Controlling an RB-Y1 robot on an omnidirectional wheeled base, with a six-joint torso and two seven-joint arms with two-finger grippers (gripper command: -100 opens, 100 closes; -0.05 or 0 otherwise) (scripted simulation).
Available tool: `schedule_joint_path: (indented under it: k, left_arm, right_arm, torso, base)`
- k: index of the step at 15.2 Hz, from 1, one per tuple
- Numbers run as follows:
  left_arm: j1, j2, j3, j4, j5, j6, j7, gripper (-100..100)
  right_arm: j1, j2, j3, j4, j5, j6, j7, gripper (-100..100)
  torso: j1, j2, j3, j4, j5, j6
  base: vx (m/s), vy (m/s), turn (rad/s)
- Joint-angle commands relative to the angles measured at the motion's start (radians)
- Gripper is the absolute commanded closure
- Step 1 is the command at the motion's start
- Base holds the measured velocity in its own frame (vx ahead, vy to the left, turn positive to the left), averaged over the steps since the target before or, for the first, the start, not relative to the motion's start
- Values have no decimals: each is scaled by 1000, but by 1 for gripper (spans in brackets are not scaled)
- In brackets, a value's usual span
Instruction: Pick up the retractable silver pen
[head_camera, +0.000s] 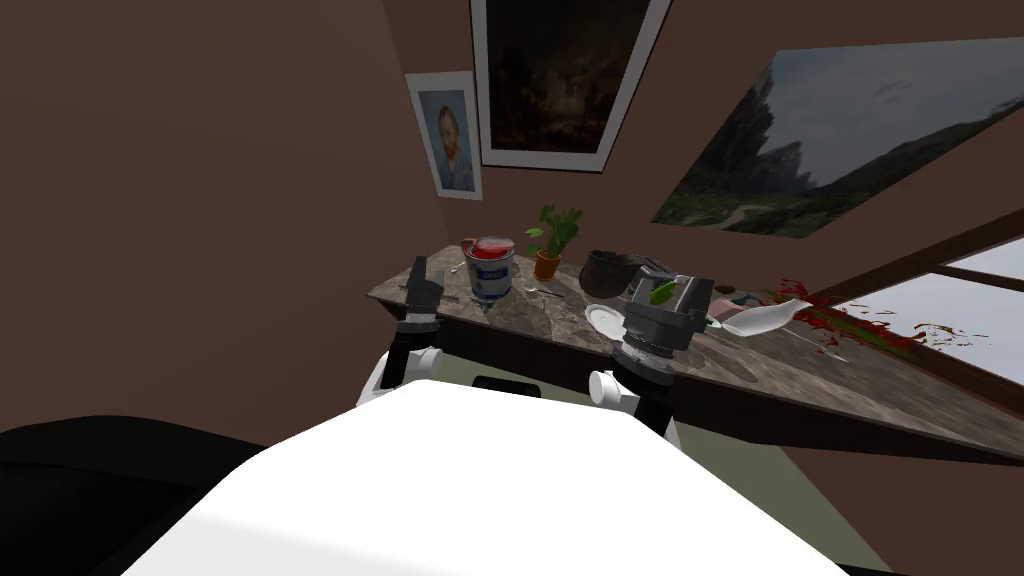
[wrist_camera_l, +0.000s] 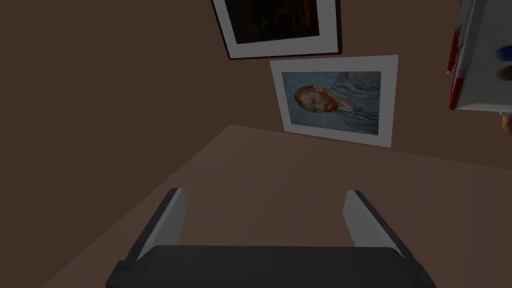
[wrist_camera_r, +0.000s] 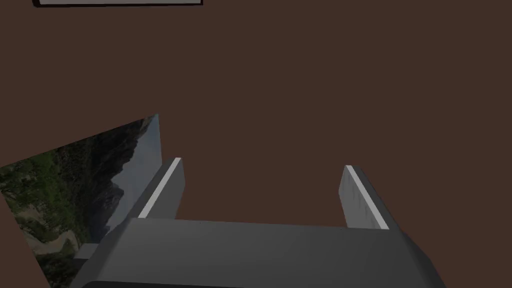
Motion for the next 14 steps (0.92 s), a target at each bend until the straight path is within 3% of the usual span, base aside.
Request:
schedule_joint_path:
  k: [1, 4, 10, 11, 14]
  left_arm:
    - [0, 0, 0, 0, 0, 0, 0, 0]
    - [0, 0, 0, 0, 0, 0, 0, 0]
    - [0, 0, 0, 0, 0, 0, 0, 0]
    - [0, 0, 0, 0, 0, 0, 0, 0]
    - [0, 0, 0, 0, 0, 0, 0, 0]
  right_arm:
    - [-2, -50, 4, 7, -6, 7, -1, -100]
    - [-3, -95, 8, 14, -12, 14, -3, -100]
    - [-11, -235, 28, 46, -42, 50, -10, -100]
    - [-11, -237, 28, 46, -42, 50, -10, -100]
    - [-19, -314, 47, 77, -71, 83, -16, -100]
  torso:
    - [0, 0, 0, 0, 0, 0]
    - [-1, 0, 0, 0, 0, 0]
    - [-1, 1, 0, 0, 0, 0]
    - [-1, 1, 0, 0, 0, 0]
    - [-1, 1, 0, 0, 0, 0]
  base:
    - [-2, 1, 47]
    - [-5, -2, 54]
    - [-9, -3, 85]
    - [-7, -4, 34]
    - [-11, -2, 121]
